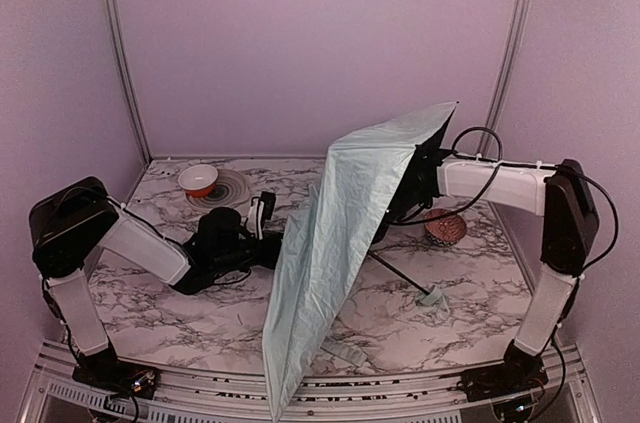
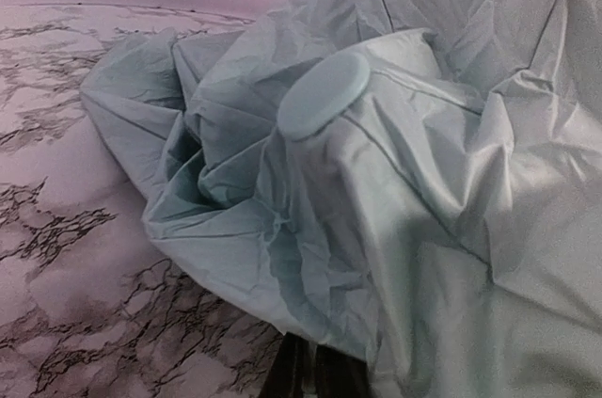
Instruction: Put away the umbrella
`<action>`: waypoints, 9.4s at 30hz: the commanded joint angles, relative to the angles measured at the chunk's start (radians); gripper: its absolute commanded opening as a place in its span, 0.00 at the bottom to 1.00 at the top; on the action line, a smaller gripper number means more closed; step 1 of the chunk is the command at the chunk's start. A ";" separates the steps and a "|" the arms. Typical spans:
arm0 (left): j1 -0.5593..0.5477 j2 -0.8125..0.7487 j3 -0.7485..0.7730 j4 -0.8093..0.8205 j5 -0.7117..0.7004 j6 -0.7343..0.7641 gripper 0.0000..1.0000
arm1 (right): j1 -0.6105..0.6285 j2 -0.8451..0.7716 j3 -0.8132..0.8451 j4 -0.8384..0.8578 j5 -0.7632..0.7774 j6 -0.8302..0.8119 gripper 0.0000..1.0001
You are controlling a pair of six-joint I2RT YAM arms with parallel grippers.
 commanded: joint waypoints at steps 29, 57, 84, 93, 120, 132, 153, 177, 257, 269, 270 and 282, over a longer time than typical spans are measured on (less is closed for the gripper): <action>-0.310 -0.783 -0.053 -1.050 0.189 1.343 0.74 | -0.068 0.251 0.136 -0.113 -0.287 -0.122 0.00; -0.348 -0.814 -0.021 -1.029 0.149 1.439 0.52 | -0.056 0.263 0.165 -0.128 -0.315 -0.126 0.00; -0.289 -0.493 0.025 -0.800 -0.119 1.539 0.00 | 0.030 0.223 0.126 -0.159 -0.383 -0.164 0.00; -0.152 -0.347 -0.012 -0.729 -0.088 1.479 0.00 | 0.063 0.184 0.045 -0.146 -0.477 -0.196 0.00; -0.122 -0.420 0.098 -0.964 0.159 1.199 0.00 | -0.011 -0.407 -0.112 -0.048 -0.019 0.150 0.60; -0.120 -0.424 0.181 -1.086 0.099 1.211 0.00 | 0.139 -0.528 0.050 0.058 -0.194 0.238 0.63; -0.102 -0.389 0.220 -1.118 0.156 1.163 0.00 | 0.400 -0.570 -0.183 0.217 0.154 0.197 0.42; -0.059 -0.518 -0.084 -0.676 0.043 1.115 0.57 | 0.338 -0.651 -0.173 0.371 -0.014 0.196 0.00; -0.025 -0.400 -0.028 -0.602 0.416 0.948 0.00 | -0.008 -0.260 -0.051 0.402 -0.015 0.186 0.86; -0.036 -0.449 -0.022 -0.724 0.398 0.998 0.00 | 0.012 0.111 0.237 0.038 -0.211 0.059 0.58; -0.036 -0.449 -0.020 -0.728 0.394 1.003 0.00 | 0.032 0.112 0.215 0.051 -0.223 0.053 0.52; -0.042 -0.422 0.054 -0.919 0.288 1.170 0.00 | 0.186 0.133 0.021 0.090 -0.193 0.092 0.09</action>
